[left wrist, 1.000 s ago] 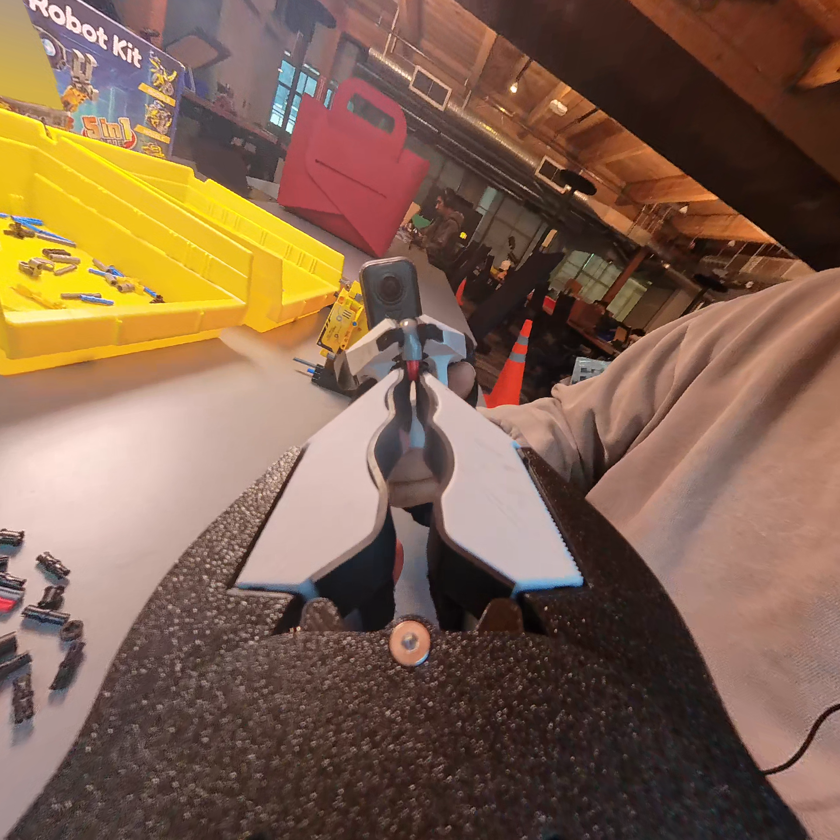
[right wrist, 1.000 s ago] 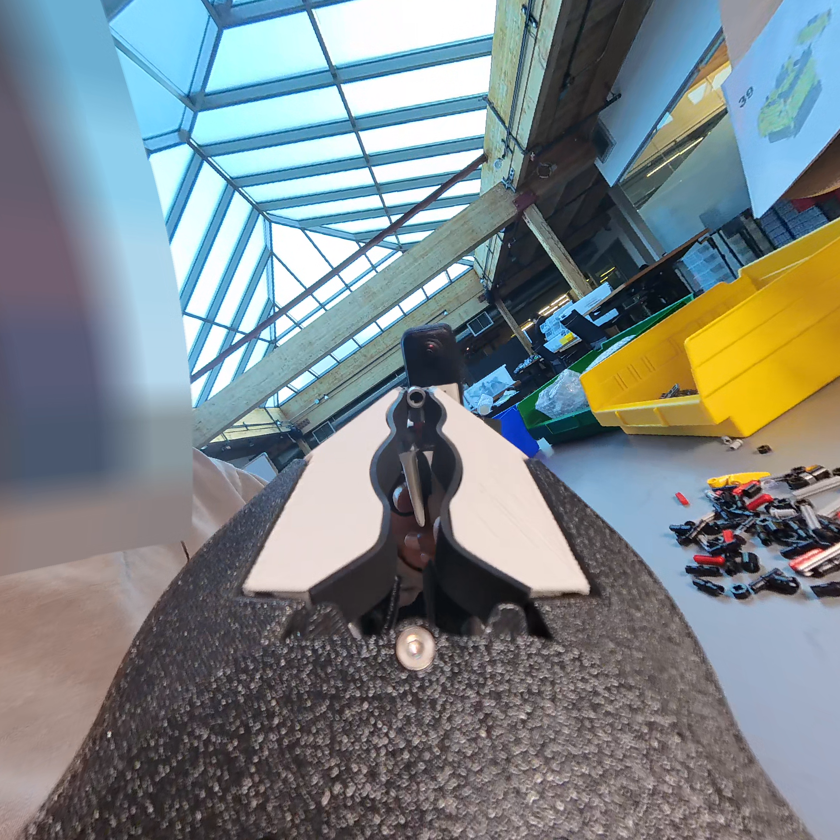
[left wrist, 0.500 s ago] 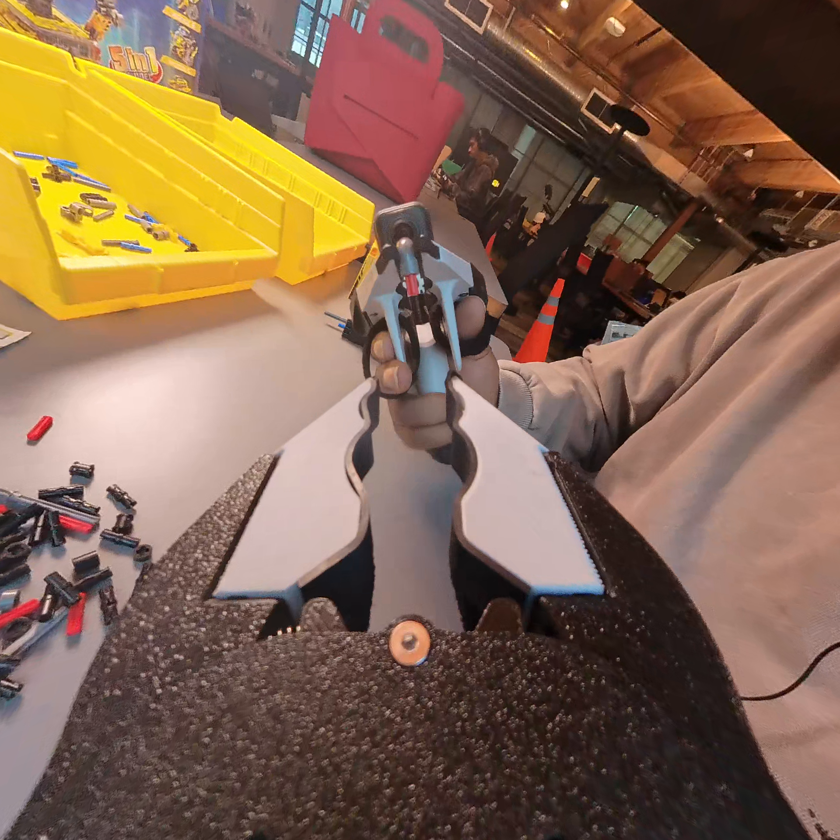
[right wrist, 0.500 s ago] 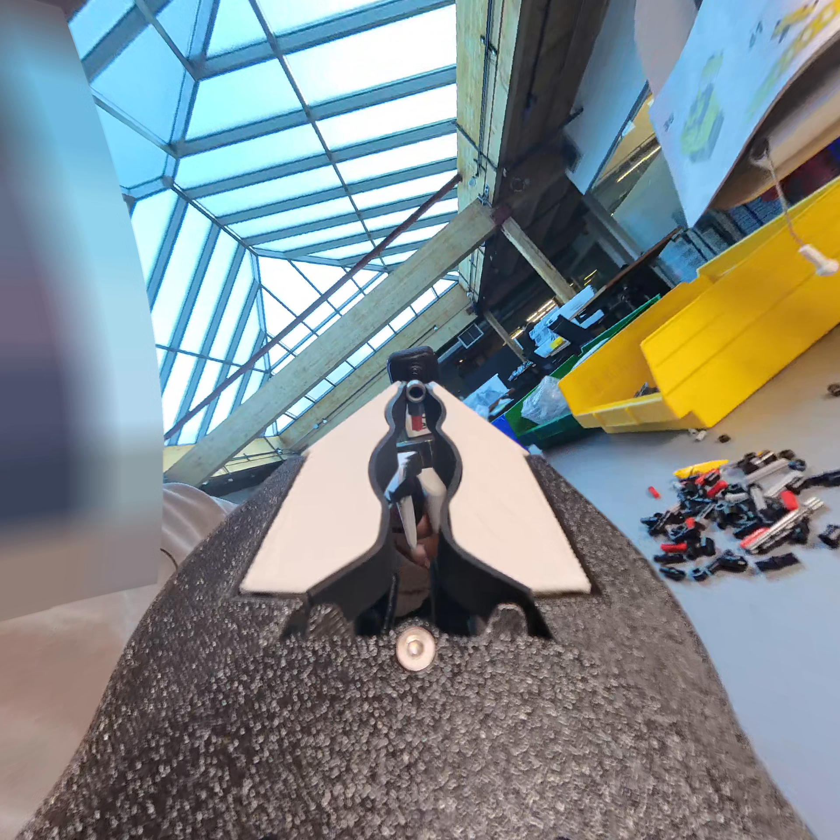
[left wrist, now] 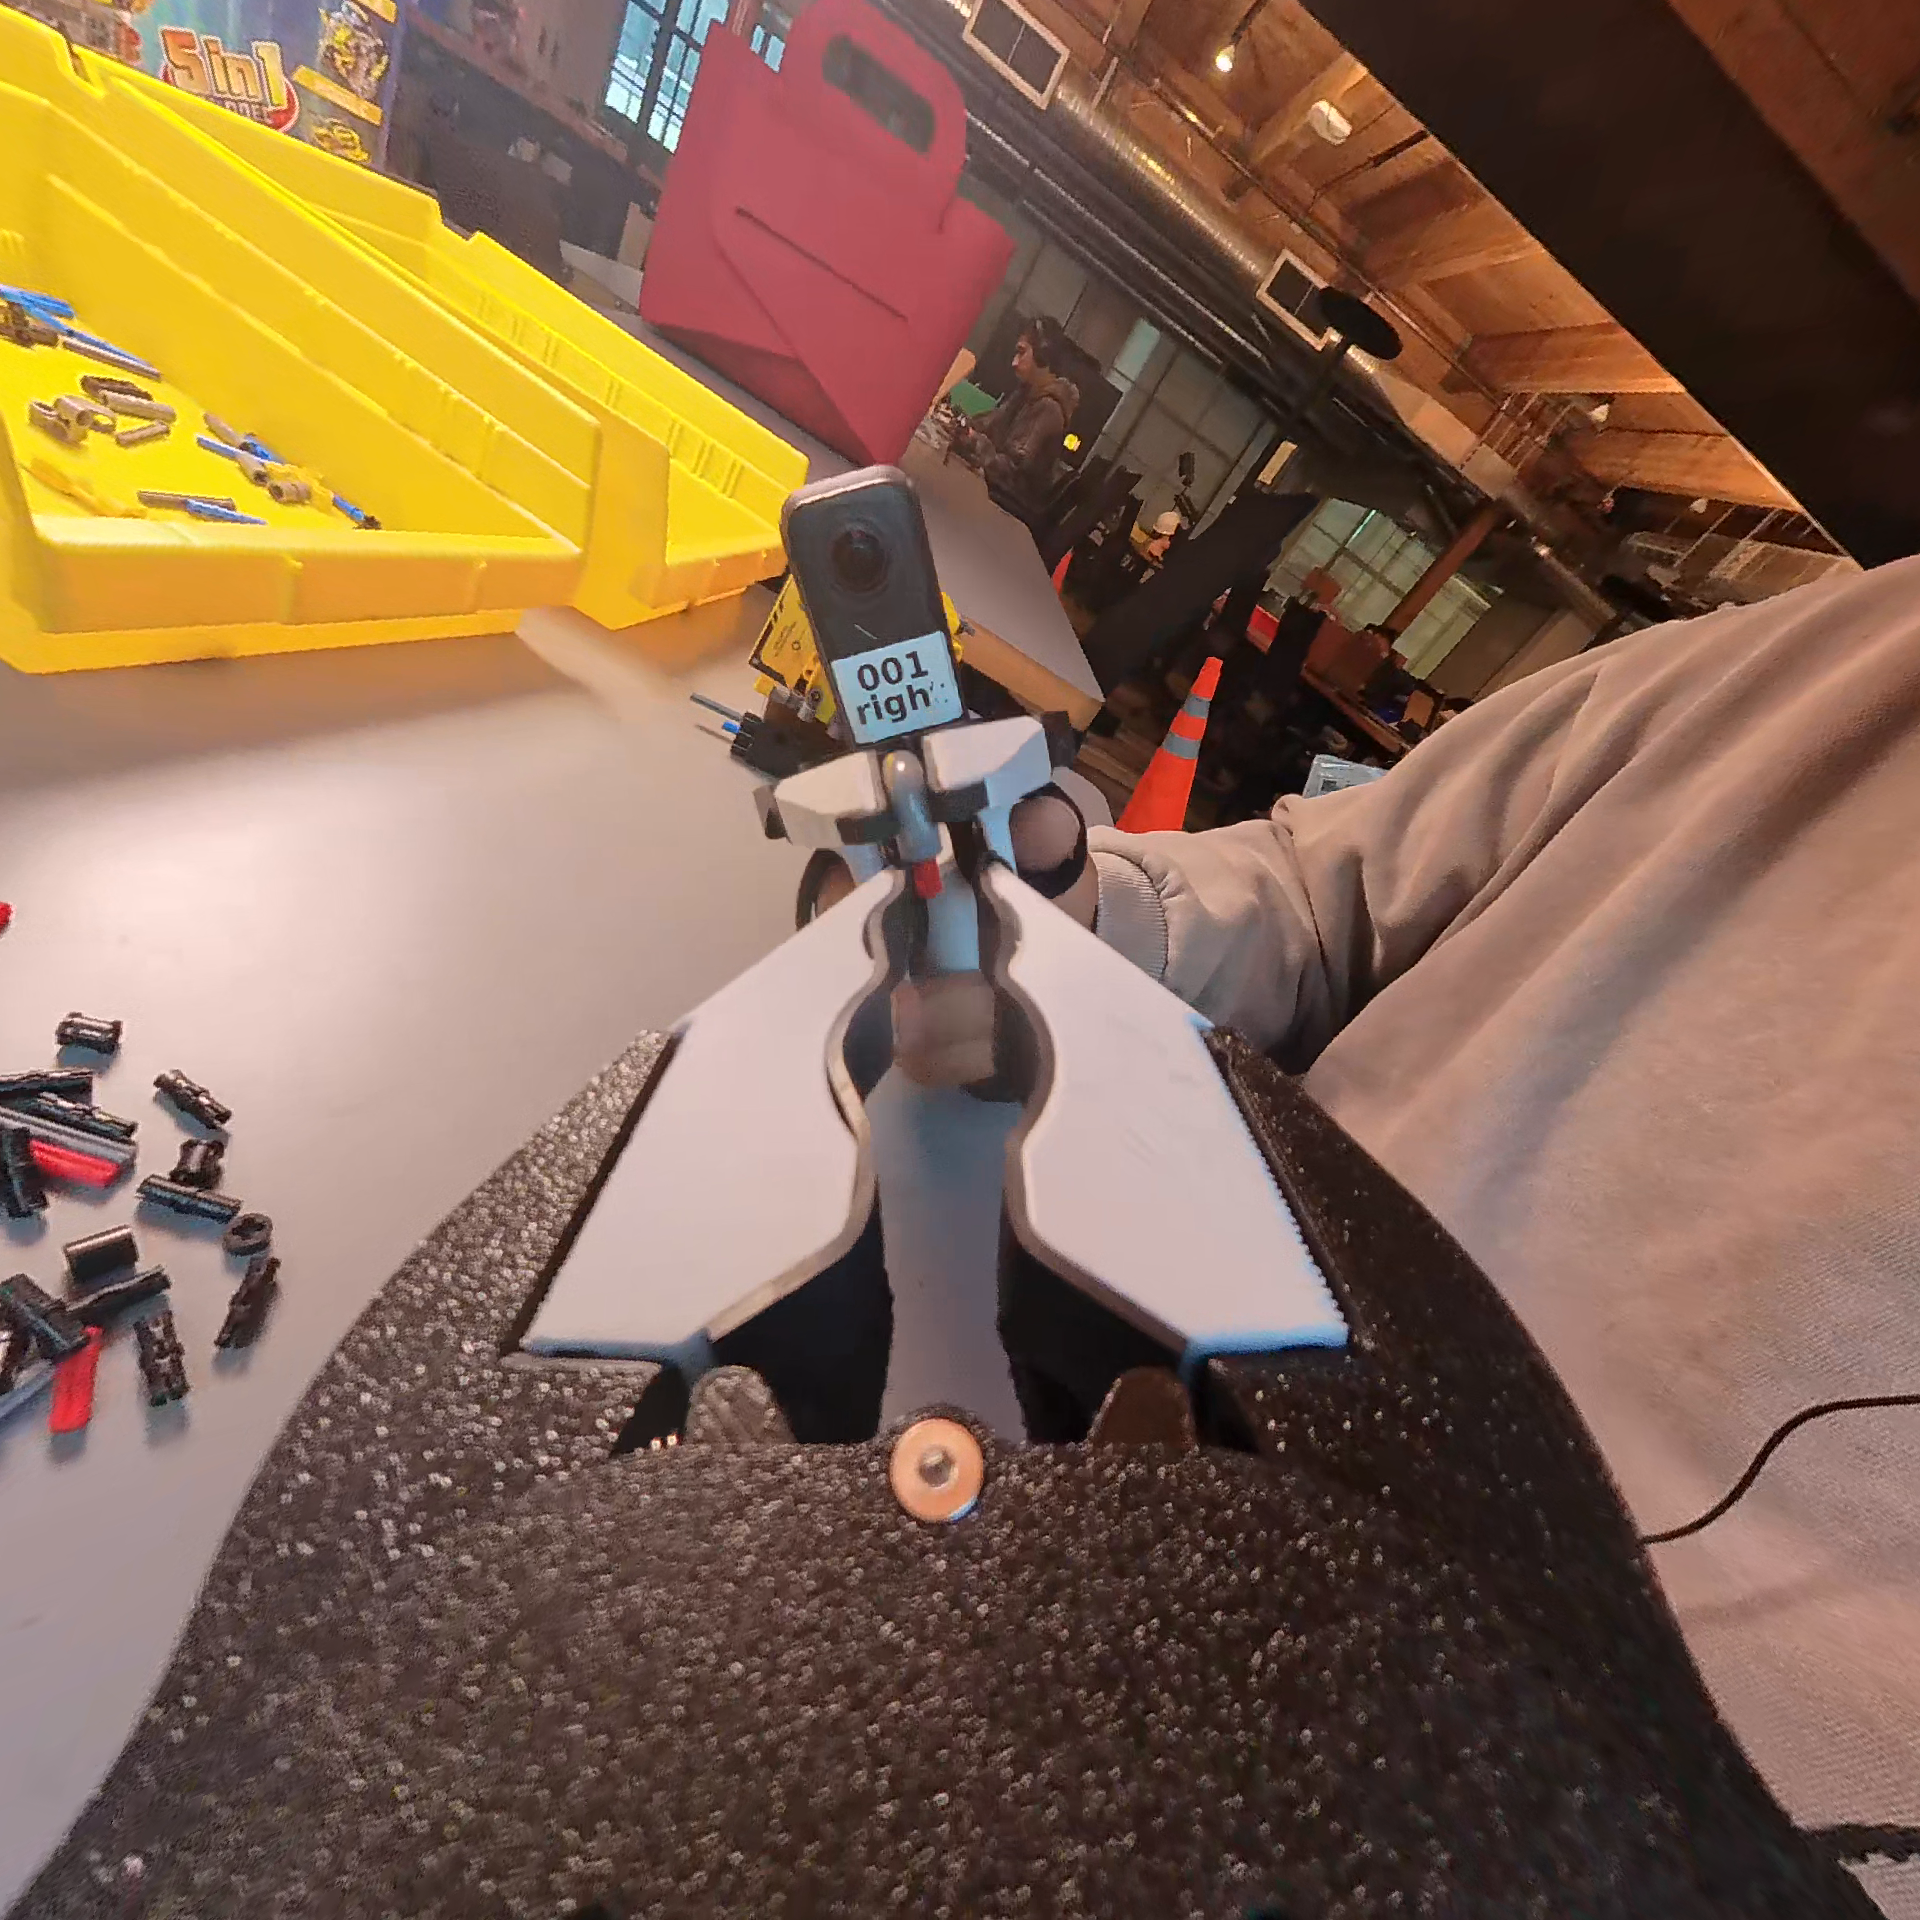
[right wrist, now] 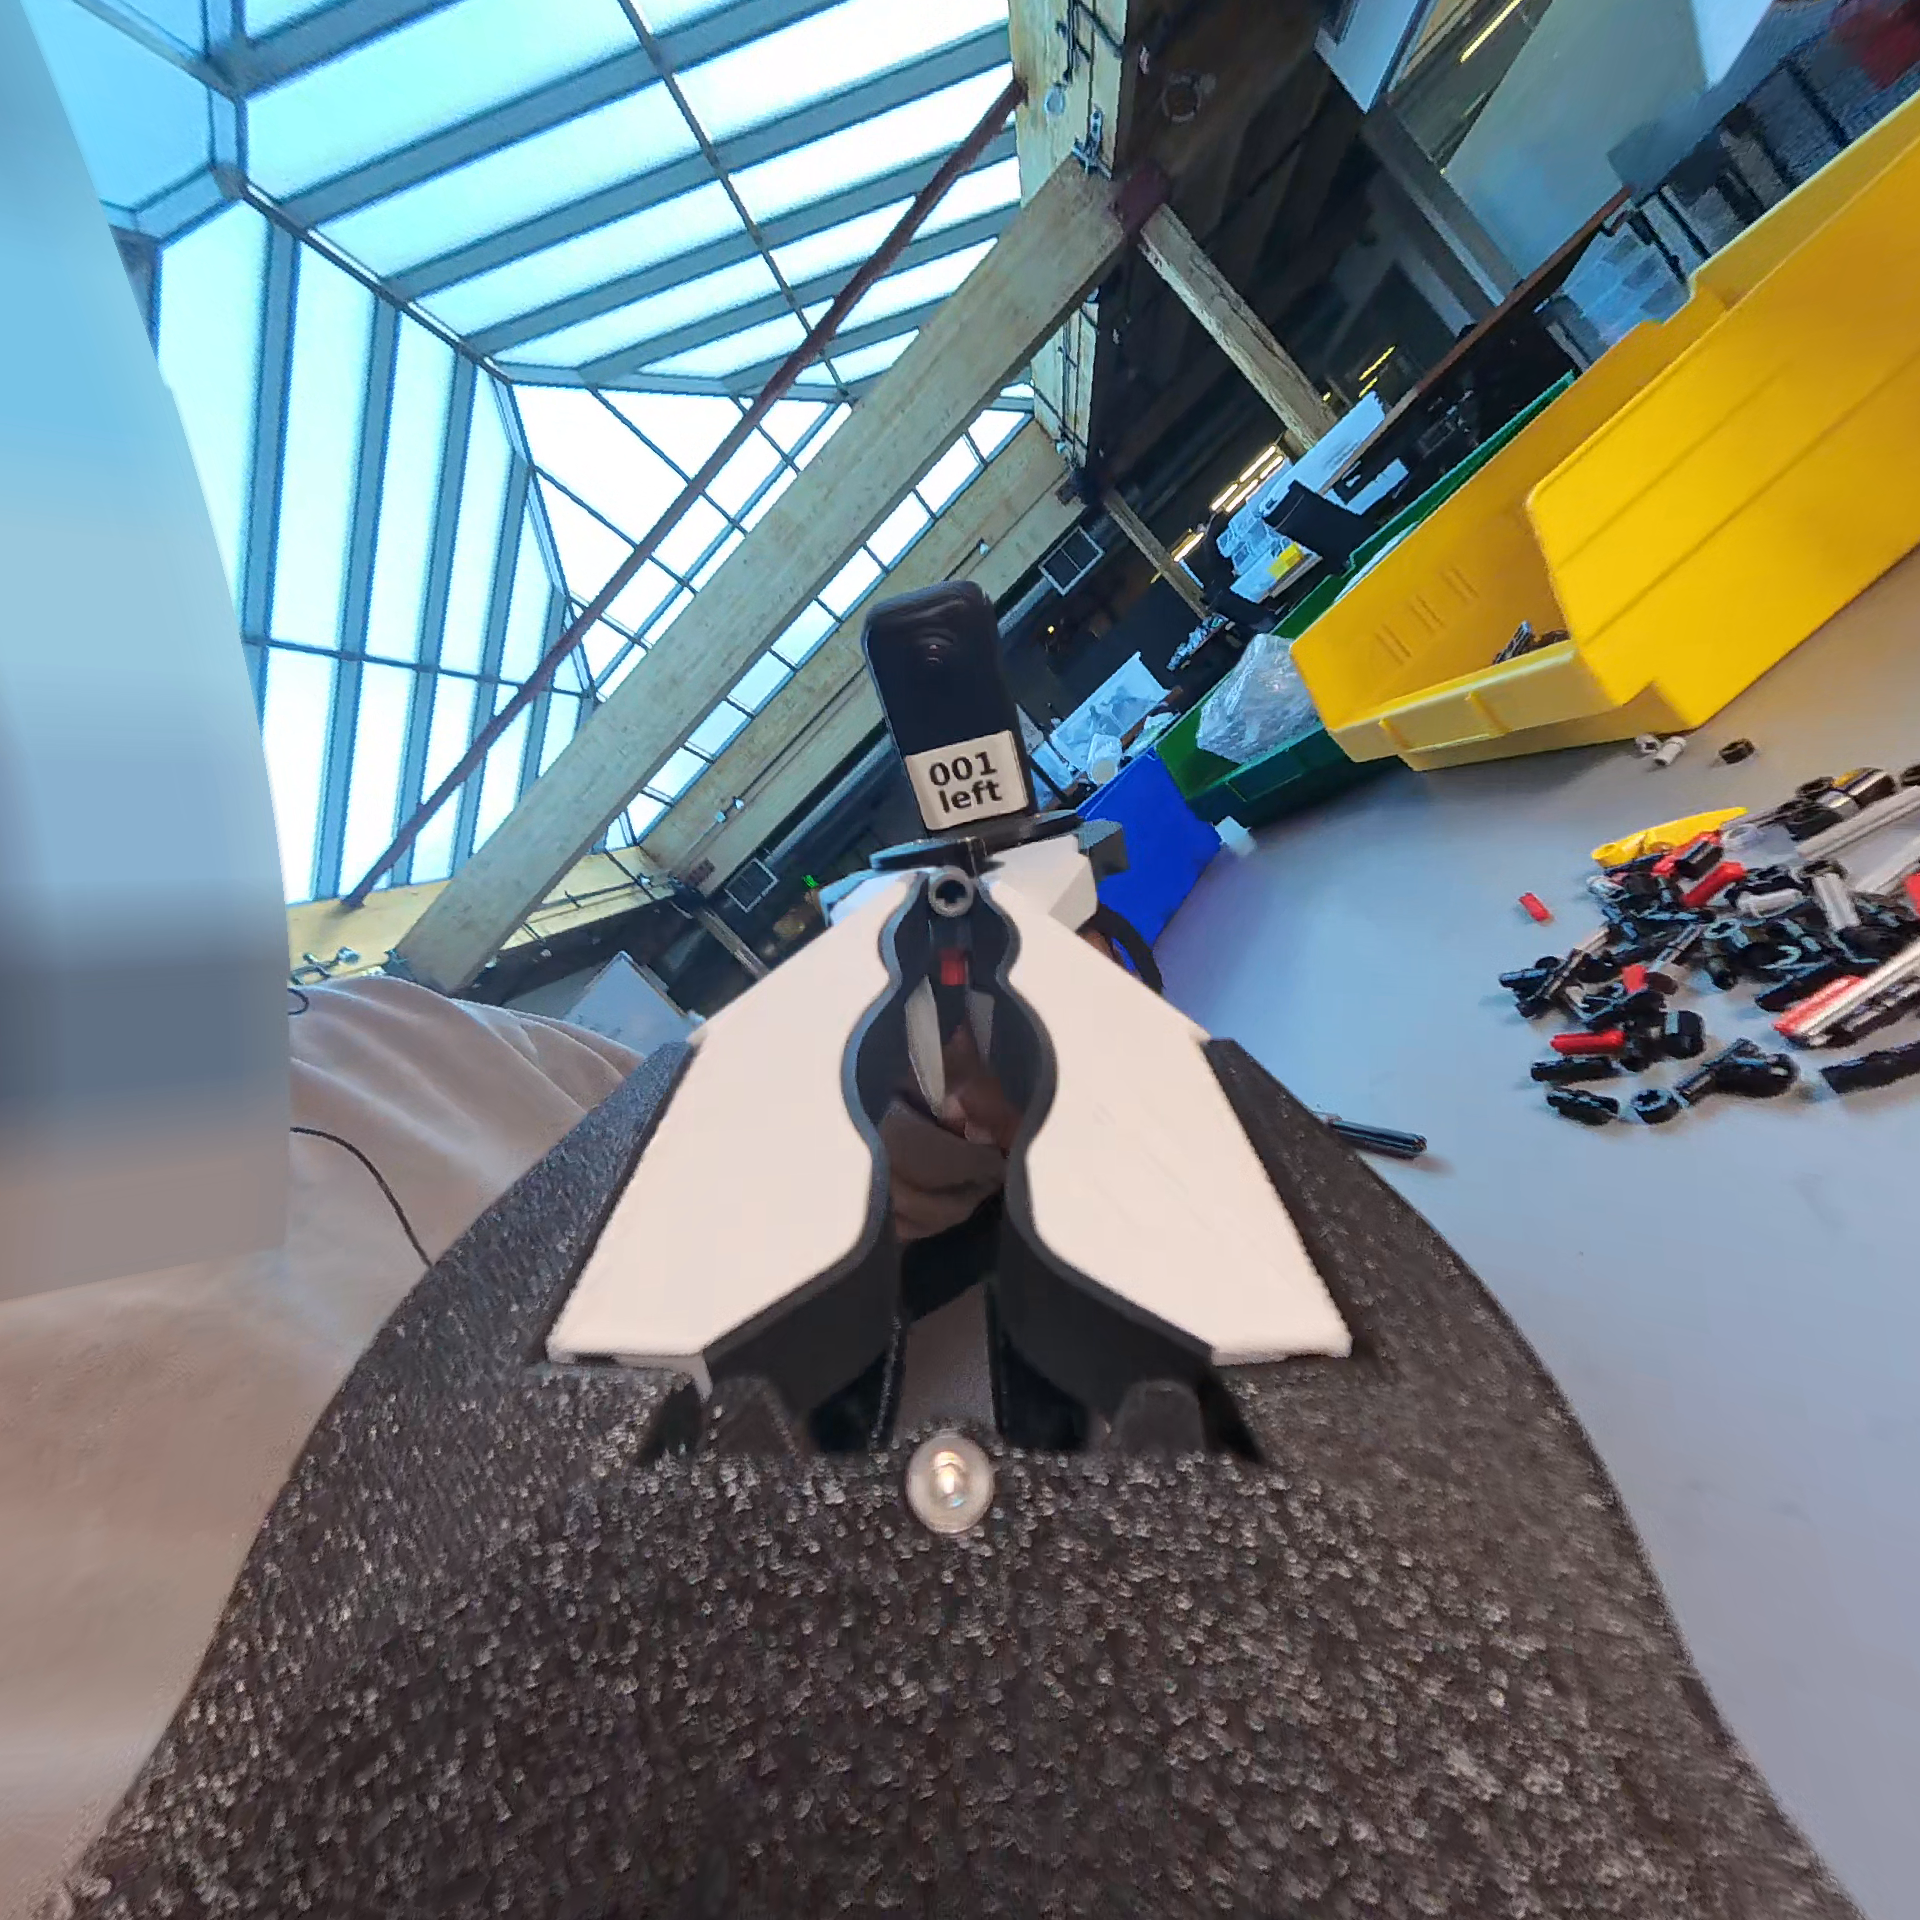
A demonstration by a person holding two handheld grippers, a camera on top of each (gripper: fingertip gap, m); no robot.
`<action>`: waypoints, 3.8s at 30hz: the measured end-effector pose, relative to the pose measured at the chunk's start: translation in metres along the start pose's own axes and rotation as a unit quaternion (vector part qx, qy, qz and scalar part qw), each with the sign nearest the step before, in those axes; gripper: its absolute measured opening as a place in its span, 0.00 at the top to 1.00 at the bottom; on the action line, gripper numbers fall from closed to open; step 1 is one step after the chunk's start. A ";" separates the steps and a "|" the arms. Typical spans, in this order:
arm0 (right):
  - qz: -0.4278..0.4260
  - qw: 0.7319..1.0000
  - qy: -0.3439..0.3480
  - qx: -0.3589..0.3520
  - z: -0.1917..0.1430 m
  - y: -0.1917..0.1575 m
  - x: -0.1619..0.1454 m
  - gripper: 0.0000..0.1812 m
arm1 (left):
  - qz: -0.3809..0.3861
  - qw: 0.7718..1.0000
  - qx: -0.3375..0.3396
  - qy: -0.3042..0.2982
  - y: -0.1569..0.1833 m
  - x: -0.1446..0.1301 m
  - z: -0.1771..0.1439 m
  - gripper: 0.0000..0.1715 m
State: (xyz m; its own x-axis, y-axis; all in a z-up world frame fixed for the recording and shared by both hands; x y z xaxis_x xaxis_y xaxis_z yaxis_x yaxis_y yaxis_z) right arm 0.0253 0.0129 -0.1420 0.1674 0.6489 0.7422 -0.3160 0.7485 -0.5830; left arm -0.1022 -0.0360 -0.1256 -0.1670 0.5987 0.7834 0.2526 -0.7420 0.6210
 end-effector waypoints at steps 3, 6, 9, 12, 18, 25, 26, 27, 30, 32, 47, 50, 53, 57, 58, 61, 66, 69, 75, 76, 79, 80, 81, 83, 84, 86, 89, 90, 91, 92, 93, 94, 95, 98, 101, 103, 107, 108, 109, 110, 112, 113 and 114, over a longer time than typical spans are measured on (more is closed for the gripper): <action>-0.024 1.000 -0.013 -0.006 0.002 -0.002 -0.002 0.98 | 0.010 1.000 0.009 0.001 -0.001 -0.001 -0.002 0.98; -0.044 0.999 -0.026 -0.008 0.002 -0.004 -0.001 0.97 | 0.034 0.999 0.022 -0.008 0.001 -0.002 -0.006 0.98; -0.081 0.995 -0.047 -0.022 -0.002 -0.003 0.002 0.96 | 0.064 0.997 0.046 -0.021 0.001 -0.003 -0.011 0.98; -0.130 0.987 -0.085 -0.043 -0.004 -0.003 0.000 0.96 | 0.078 0.996 0.042 -0.029 -0.002 -0.005 -0.015 0.98; -0.284 0.944 -0.147 -0.085 -0.003 -0.014 0.002 0.86 | 0.024 0.999 -0.023 -0.016 -0.011 -0.007 -0.025 0.98; -0.272 0.941 -0.184 -0.080 0.004 -0.015 -0.012 0.84 | 0.094 0.990 0.032 -0.100 -0.015 -0.019 -0.018 0.97; -0.270 0.939 -0.193 -0.088 0.003 -0.013 -0.014 0.89 | 0.098 0.988 0.036 -0.110 -0.015 -0.021 -0.018 0.97; -0.275 0.934 -0.204 -0.104 0.002 -0.010 -0.015 0.96 | 0.102 0.987 0.042 -0.115 -0.016 -0.022 -0.018 0.97; -0.274 0.921 -0.241 -0.138 -0.004 -0.001 -0.013 0.97 | 0.117 0.983 0.087 -0.115 -0.023 -0.015 -0.027 0.91; -0.271 0.897 -0.282 -0.204 -0.014 0.013 -0.010 0.97 | 0.131 0.977 0.132 -0.106 -0.029 -0.005 -0.044 0.86; -0.372 0.836 -0.391 -0.096 -0.009 0.001 -0.031 0.82 | 0.226 0.898 0.147 -0.347 -0.009 -0.070 -0.073 0.77; -0.359 0.822 -0.441 -0.019 0.007 -0.007 -0.059 0.82 | 0.257 0.865 0.152 -0.403 -0.010 -0.081 -0.061 0.79; -0.358 0.807 -0.469 0.011 0.019 -0.007 -0.076 0.82 | 0.274 0.861 0.133 -0.408 -0.008 -0.082 -0.057 0.95; -0.372 0.805 -0.461 0.034 0.029 -0.011 -0.080 0.82 | 0.263 0.883 0.075 -0.382 0.002 -0.086 -0.052 0.96; -0.373 0.803 -0.464 0.039 0.030 -0.012 -0.082 0.83 | 0.264 0.887 0.065 -0.373 0.005 -0.085 -0.051 0.96; -0.379 0.794 -0.471 0.061 0.029 -0.018 -0.086 0.88 | 0.264 0.899 0.043 -0.346 0.014 -0.080 -0.047 0.96; -0.384 0.802 -0.452 0.071 0.030 -0.026 -0.083 0.97 | 0.260 0.903 0.041 -0.340 0.016 -0.081 -0.042 0.96; -0.379 0.806 -0.448 0.079 0.027 -0.029 -0.080 0.98 | 0.257 0.911 0.030 -0.321 0.017 -0.080 -0.041 0.96; -0.375 0.814 -0.435 0.086 0.019 -0.035 -0.059 0.99 | 0.270 0.914 0.028 -0.302 0.020 -0.071 -0.046 1.00; -0.382 0.818 -0.425 0.067 0.012 -0.032 -0.047 0.99 | 0.266 0.910 0.050 -0.315 0.013 -0.074 -0.054 1.00; -0.378 0.843 -0.380 0.039 -0.010 -0.034 -0.015 0.99 | 0.244 0.930 0.054 -0.268 0.011 -0.070 -0.063 1.00; -0.381 0.846 -0.372 0.039 -0.010 -0.036 -0.014 0.99 | 0.245 0.934 0.061 -0.252 0.011 -0.065 -0.060 1.00; -0.377 0.852 -0.359 0.047 -0.006 -0.038 -0.016 0.99 | 0.244 0.938 0.063 -0.238 0.012 -0.060 -0.056 1.00; -0.361 0.864 -0.345 0.066 0.001 -0.041 -0.021 0.99 | 0.261 0.937 0.072 -0.218 0.015 -0.053 -0.048 0.92; -0.354 0.870 -0.337 0.071 0.004 -0.042 -0.022 0.99 | 0.272 0.937 0.077 -0.204 0.019 -0.049 -0.045 0.85; -0.325 0.891 -0.309 0.068 0.008 -0.041 -0.019 0.98 | 0.300 0.935 0.082 -0.170 0.028 -0.045 -0.040 0.78; -0.278 0.913 -0.289 0.079 0.012 -0.040 -0.019 0.98 | 0.350 0.918 0.112 -0.147 0.038 -0.042 -0.027 0.78; -0.270 0.916 -0.285 0.081 0.014 -0.040 -0.020 0.98 | 0.361 0.914 0.116 -0.146 0.041 -0.041 -0.024 0.82; -0.264 0.919 -0.280 0.084 0.016 -0.041 -0.020 0.98 | 0.368 0.910 0.117 -0.147 0.044 -0.040 -0.021 0.91; -0.261 0.923 -0.271 0.081 0.017 -0.041 -0.019 0.98 | 0.371 0.909 0.118 -0.150 0.045 -0.039 -0.020 0.93; -0.259 0.926 -0.265 0.076 0.017 -0.040 -0.017 0.98 | 0.367 0.910 0.120 -0.149 0.045 -0.037 -0.021 0.94; -0.262 0.926 -0.261 0.070 0.017 -0.039 -0.015 1.00 | 0.358 0.915 0.118 -0.145 0.044 -0.035 -0.022 0.96; -0.271 0.926 -0.255 0.067 0.015 -0.040 -0.014 1.00 | 0.344 0.921 0.115 -0.139 0.044 -0.034 -0.023 0.96; -0.299 0.916 -0.260 0.061 0.014 -0.043 -0.013 0.95 | 0.303 0.941 0.087 -0.123 0.044 -0.033 -0.027 0.96; -0.327 0.904 -0.269 0.055 0.017 -0.047 -0.016 0.90 | 0.274 0.953 0.064 -0.110 0.045 -0.031 -0.026 0.96; -0.342 0.901 -0.262 0.051 0.019 -0.050 -0.016 0.93 | 0.269 0.955 0.063 -0.110 0.044 -0.031 -0.025 0.96; -0.351 0.902 -0.248 0.048 0.021 -0.054 -0.014 0.98 | 0.236 0.966 0.050 -0.092 0.044 -0.029 -0.023 0.96; -0.350 0.903 -0.247 0.045 0.021 -0.054 -0.012 0.98 | 0.226 0.969 0.045 -0.085 0.044 -0.028 -0.023 0.96; -0.351 0.902 -0.246 0.042 0.021 -0.055 -0.011 0.97 | 0.220 0.971 0.042 -0.080 0.043 -0.028 -0.023 0.96; -0.354 0.902 -0.244 0.044 0.020 -0.055 -0.011 0.97 | 0.216 0.973 0.039 -0.076 0.043 -0.027 -0.023 0.96; -0.350 0.904 -0.241 0.039 0.019 -0.054 -0.011 0.95 | 0.209 0.975 0.041 -0.066 0.042 -0.025 -0.024 0.96; -0.347 0.906 -0.239 0.038 0.019 -0.054 -0.010 0.94 | 0.206 0.976 0.040 -0.062 0.042 -0.023 -0.025 0.96; -0.344 0.908 -0.237 0.038 0.019 -0.053 -0.010 0.94 | 0.206 0.976 0.040 -0.060 0.042 -0.023 -0.025 0.96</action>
State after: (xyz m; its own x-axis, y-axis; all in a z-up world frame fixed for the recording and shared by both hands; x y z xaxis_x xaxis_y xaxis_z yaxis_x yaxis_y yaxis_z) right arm 0.0229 -0.0358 -0.1120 -0.0654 -0.1140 0.9913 -0.3548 0.9312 0.0837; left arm -0.1116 -0.0886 -0.1168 0.0756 0.2894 0.9542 0.3495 -0.9039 0.2465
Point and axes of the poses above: each gripper's, where its closed fingertips meet, z out along the fingers, x out of its top, y = z × x across the jaws, the point moved 8 cm from there along -z, back along the fingers, and after that the axes turned 8 degrees about -z, right-handed, at the moved point
